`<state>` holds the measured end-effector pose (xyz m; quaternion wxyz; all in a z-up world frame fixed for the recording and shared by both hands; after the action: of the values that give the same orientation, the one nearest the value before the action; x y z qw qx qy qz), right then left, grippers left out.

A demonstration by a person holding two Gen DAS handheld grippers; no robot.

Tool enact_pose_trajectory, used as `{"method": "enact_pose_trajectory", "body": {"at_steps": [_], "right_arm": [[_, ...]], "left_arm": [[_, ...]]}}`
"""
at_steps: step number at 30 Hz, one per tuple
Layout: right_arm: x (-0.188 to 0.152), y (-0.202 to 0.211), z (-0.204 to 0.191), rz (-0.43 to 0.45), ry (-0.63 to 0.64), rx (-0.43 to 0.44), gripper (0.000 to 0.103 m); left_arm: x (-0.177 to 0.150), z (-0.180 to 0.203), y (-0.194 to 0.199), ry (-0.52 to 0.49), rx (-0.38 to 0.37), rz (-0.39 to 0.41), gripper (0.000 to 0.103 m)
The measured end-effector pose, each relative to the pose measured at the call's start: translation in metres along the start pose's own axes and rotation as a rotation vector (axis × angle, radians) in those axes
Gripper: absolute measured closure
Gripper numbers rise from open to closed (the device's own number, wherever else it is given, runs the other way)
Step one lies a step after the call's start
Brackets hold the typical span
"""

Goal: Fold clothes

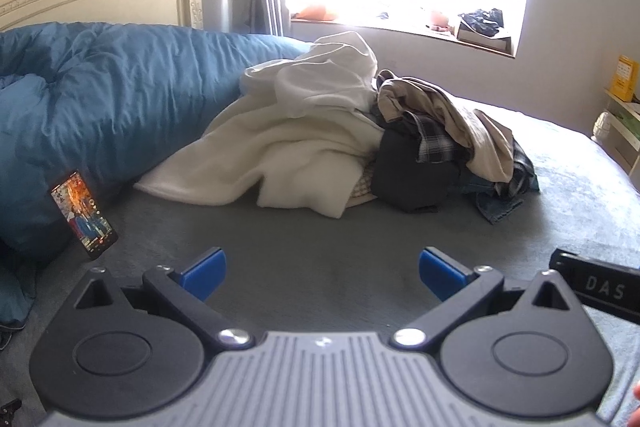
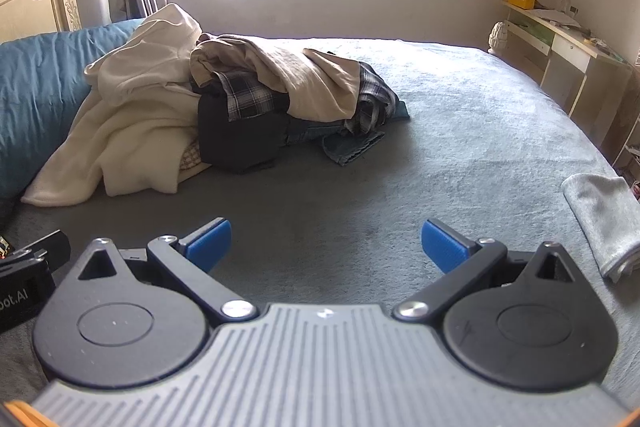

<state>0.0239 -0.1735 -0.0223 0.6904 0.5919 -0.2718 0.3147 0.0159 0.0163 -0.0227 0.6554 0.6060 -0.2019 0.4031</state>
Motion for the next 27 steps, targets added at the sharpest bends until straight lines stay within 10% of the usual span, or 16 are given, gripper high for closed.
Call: {"method": "enact_pose_trajectory", "body": {"at_steps": [27], "right_arm": [[0.0027, 0.0016, -0.0059, 0.005, 0.000, 0.010, 0.001]], "left_arm": [[-0.0044, 0.0000, -0.0046, 0.001, 0.015, -0.012, 0.000]]}}
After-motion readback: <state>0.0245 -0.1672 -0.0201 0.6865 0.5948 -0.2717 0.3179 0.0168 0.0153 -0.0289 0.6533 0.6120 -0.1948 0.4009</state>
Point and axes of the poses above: each gripper's, at about its wrist camera, not at the fingertips, and y roughly against the way its jaws point, z to its right, x to its top, the point moved 3 cm from there along -y, roughly the way its jaws point, and after that the axes turned 12 degrees about y, right-handed, at the moved point
